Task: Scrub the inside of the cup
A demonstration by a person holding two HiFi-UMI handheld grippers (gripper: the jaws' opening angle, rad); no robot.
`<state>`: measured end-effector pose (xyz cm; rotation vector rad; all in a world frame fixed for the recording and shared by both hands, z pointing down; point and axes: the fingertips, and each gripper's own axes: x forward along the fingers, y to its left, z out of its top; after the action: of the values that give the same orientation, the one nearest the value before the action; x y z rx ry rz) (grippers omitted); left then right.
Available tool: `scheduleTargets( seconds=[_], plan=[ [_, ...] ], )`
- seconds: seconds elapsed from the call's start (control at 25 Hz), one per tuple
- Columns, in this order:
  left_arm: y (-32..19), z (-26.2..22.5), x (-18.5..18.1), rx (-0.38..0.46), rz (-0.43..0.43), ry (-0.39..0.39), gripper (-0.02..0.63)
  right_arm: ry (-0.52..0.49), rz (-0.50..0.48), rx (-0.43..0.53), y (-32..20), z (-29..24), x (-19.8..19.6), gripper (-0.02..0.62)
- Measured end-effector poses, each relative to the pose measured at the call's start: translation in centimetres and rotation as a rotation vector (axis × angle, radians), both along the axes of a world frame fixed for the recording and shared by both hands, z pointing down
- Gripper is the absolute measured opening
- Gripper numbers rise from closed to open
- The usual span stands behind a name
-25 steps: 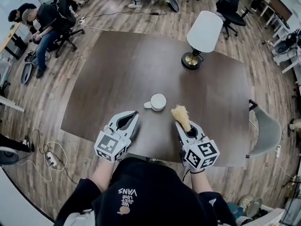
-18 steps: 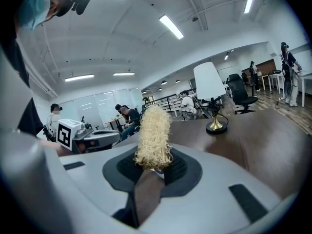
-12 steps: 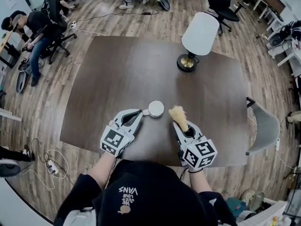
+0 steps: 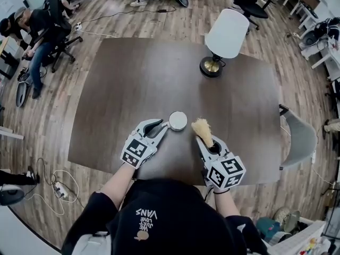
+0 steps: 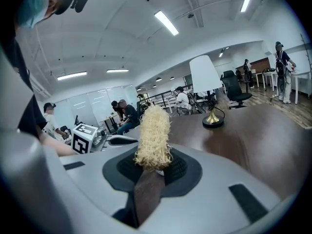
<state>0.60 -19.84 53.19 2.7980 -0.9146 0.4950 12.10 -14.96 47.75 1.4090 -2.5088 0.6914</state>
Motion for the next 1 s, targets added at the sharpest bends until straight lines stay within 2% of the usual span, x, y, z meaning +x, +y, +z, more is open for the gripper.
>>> scheduleTargets(
  seconds=[0.08, 0.16, 0.24, 0.56, 0.76, 0.92, 1.0],
  plan=[
    [-0.4, 1.1, 0.2, -0.031, 0.015, -0.001, 0.185, 0.004, 0.004, -0.007, 0.0, 0.1, 0.1, 0.079],
    [-0.8, 2.2, 0.2, -0.057, 0.033, -0.011, 0.231, 0.009, 0.005, -0.013, 0.0, 0.2, 0.1, 0.080],
    [-1.0, 3.3, 0.4, -0.071, 0.061, -0.035, 0.244, 0.014, 0.006, -0.019, 0.0, 0.4, 0.2, 0.080],
    [-1.3, 6.0, 1.7, -0.056, 0.182, -0.080, 0.245, 0.028, 0.006, -0.036, -0.1, 1.1, 0.4, 0.079],
    [-1.2, 6.5, 2.0, -0.053, 0.211, -0.116, 0.241, 0.033, -0.001, -0.034, -0.1, 1.0, 0.3, 0.079],
    [-0.7, 7.4, 2.2, -0.029, 0.250, -0.173, 0.169, 0.036, -0.011, -0.038, -0.2, 1.1, 0.2, 0.079],
    [-0.6, 7.5, 2.2, -0.028, 0.246, -0.187, 0.160, 0.039, -0.018, -0.042, -0.2, 1.2, 0.0, 0.079]
  ],
)
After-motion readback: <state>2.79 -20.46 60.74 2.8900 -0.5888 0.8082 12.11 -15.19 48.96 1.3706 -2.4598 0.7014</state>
